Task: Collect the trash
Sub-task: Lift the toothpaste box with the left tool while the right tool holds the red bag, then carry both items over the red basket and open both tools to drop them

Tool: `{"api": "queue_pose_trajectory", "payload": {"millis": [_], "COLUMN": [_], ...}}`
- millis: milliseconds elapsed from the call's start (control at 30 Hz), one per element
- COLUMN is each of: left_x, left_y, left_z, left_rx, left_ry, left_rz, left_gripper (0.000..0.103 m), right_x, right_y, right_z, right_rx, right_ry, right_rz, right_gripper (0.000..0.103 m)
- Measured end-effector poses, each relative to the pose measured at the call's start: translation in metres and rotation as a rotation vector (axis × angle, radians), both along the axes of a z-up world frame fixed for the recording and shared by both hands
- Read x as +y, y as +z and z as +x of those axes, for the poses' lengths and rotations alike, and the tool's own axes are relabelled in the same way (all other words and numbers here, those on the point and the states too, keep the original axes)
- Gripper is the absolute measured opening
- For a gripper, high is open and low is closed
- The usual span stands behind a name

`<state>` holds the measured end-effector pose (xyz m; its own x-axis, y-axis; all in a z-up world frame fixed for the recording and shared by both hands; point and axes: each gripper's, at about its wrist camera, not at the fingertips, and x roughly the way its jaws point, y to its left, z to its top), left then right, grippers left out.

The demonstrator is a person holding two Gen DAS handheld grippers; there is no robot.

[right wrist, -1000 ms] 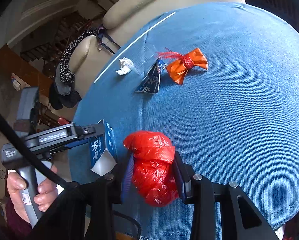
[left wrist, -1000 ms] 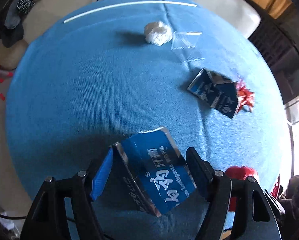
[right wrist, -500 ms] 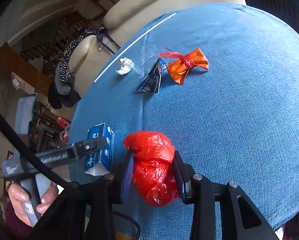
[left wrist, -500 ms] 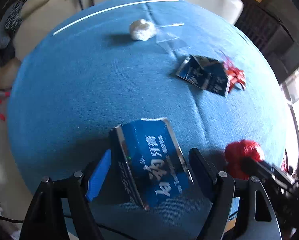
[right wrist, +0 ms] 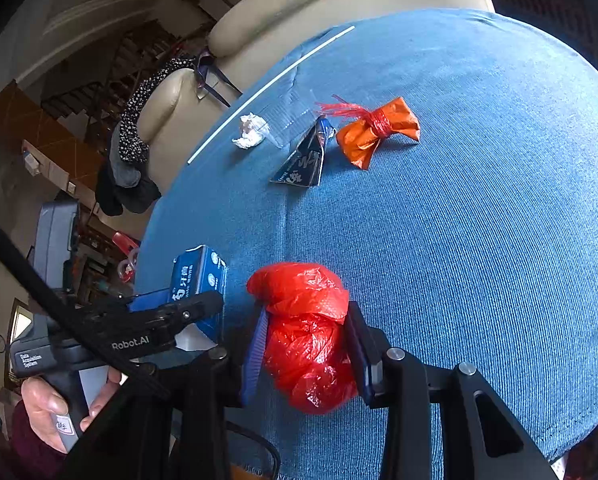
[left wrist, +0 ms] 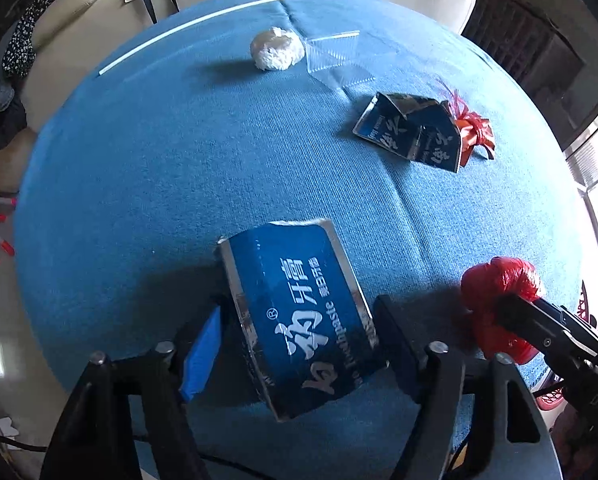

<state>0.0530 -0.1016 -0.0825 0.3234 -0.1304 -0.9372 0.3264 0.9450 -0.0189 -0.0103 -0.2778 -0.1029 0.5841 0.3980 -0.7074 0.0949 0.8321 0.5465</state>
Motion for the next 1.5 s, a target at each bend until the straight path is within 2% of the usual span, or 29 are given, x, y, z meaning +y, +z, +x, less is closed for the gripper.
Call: {"api": "queue_pose_trajectory", "payload": {"millis": [133, 433, 733, 1100, 1333, 1500], "left_x": [0.005, 0.010, -0.011, -0.038, -0.066, -0.092], "left_y": [0.003, 0.014, 0.054, 0.082, 0.092, 0.096], "left_z": [0.002, -0.008, -0.035, -0.075, -0.102, -0.120], "left_rx": [-0.016, -0.093, -0.241, -0.332, -0.351, -0.326], "left_ry": [-0.009, -0.040, -0.150, -0.284, -0.404, -0.491], "left_rz": [-0.020, -0.054, -0.106, -0.148, -0.187, -0.218], "left_gripper": [0.064, 0.063, 0.063, 0.063, 0.063, 0.063], "right_x": [0.004, 0.010, -0.006, -0.038, -0.065, -0.087], "right_y": [0.002, 0.009, 0.027, 0.045, 0.060, 0.068], "right_z": [0.001, -0.002, -0.018, -0.066, -0.108, -0.142], "right_rx": [-0.003, -0.027, -0.072, -0.109, -0.138, -0.153], "right_ry": [0.005, 0.008, -0.056, -0.167, -0.260, -0.327], "right_rz": [-0.024, -0.060, -0.071, -0.106, -0.123, -0.130], "right_gripper": [0.040, 0.040, 0.040, 0.040, 0.040, 0.040]}}
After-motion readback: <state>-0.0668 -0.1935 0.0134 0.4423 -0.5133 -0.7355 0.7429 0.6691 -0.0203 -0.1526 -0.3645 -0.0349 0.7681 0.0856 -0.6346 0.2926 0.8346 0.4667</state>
